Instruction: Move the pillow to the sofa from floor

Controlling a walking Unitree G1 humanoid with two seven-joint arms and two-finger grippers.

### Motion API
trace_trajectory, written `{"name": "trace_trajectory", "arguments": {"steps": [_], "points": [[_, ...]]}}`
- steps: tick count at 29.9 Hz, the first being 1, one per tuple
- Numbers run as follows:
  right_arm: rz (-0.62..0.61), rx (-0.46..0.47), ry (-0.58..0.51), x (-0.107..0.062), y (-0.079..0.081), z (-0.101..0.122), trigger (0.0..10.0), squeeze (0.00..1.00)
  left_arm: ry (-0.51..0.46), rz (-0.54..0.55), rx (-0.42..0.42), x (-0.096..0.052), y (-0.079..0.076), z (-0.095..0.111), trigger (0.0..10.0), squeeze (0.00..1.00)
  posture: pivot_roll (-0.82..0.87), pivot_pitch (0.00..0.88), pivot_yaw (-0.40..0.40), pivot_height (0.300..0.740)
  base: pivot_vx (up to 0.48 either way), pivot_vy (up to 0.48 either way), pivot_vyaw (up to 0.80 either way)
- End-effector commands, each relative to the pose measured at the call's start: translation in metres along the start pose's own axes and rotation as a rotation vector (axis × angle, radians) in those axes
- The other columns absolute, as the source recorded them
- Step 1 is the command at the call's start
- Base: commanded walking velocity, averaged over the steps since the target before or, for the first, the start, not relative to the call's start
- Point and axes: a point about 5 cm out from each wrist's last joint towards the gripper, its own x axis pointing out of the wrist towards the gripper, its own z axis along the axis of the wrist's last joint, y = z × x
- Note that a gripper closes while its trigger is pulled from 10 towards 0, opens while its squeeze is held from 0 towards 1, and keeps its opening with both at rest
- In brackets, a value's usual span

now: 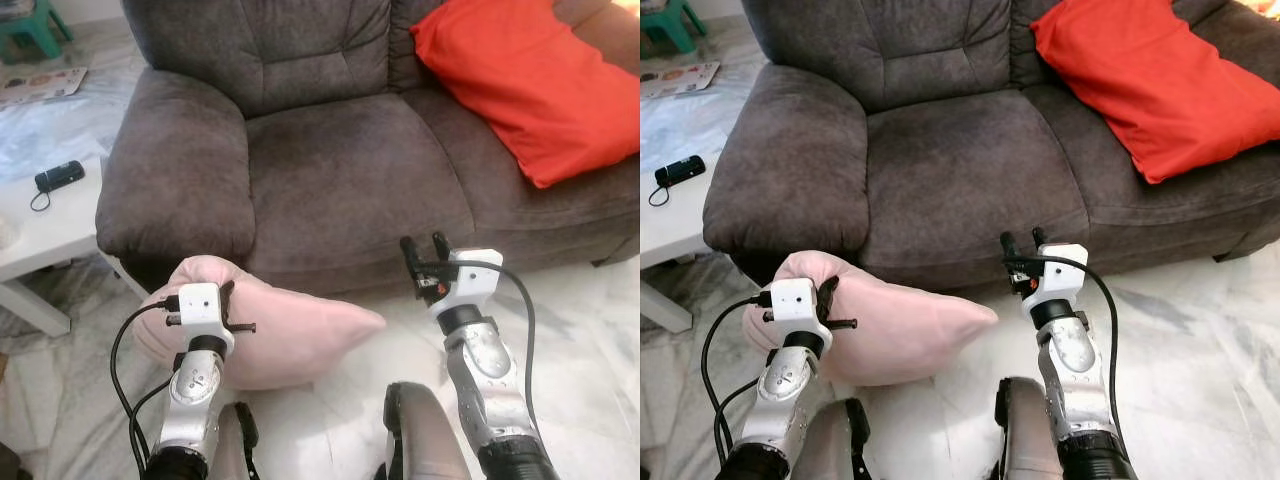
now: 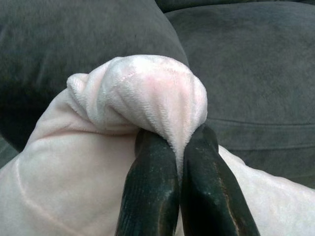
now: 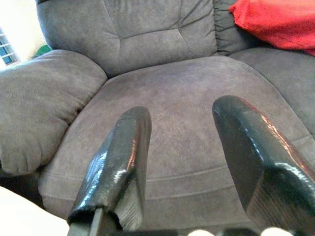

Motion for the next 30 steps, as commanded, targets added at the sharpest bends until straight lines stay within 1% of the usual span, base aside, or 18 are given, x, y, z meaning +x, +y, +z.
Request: {"name": "trace_trajectory", "arguments": {"steps": [1,4,16,20,27,28,29,30], "points": [[0.012,0.006,-0.002,0.0013,0.0040,-0.0002,10.0,0.00,-0.110,0.002,0.000,0.0073,0.0023,0.0238,10.0,0.00,-0.09,0.093,0.092,0.637,0.000,0.000,0.00],[0.013,0.006,-0.002,0.0014,0.0042,-0.0001,10.0,0.00,-0.110,0.001,-0.001,0.0074,0.0020,0.0239,10.0,0.00,-0.09,0.093,0.092,0.653,0.000,0.000,0.00],[0.029,0.012,-0.007,0.0033,0.0069,0.0003,10.0,0.00,-0.121,0.005,-0.004,0.0080,0.0019,0.0267,10.0,0.00,-0.09,0.083,0.081,0.653,0.000,0.000,0.00],[0.052,0.010,-0.008,0.0058,0.0077,0.0023,10.0,0.00,-0.134,0.019,-0.006,0.0078,0.0035,0.0294,10.0,0.00,-0.09,0.067,0.054,0.653,0.000,0.000,0.00],[0.052,0.010,-0.008,0.0058,0.0077,0.0023,10.0,0.00,-0.134,0.019,-0.006,0.0078,0.0035,0.0294,10.0,0.00,-0.09,0.067,0.054,0.653,0.000,0.000,0.00],[0.057,0.007,-0.007,0.0061,0.0074,0.0027,10.0,0.00,-0.139,0.022,-0.006,0.0071,0.0042,0.0302,10.0,0.00,-0.09,0.066,0.050,0.653,0.000,0.000,0.00],[0.069,-0.014,-0.012,0.0110,0.0015,0.0079,10.0,0.00,-0.143,0.045,-0.012,0.0037,0.0059,0.0287,10.0,0.00,-0.09,0.031,0.014,0.653,0.000,0.000,0.00],[0.069,-0.014,-0.012,0.0110,0.0015,0.0079,10.0,0.00,-0.143,0.045,-0.012,0.0037,0.0059,0.0287,10.0,0.00,-0.09,0.031,0.014,0.653,0.000,0.000,0.00]]}}
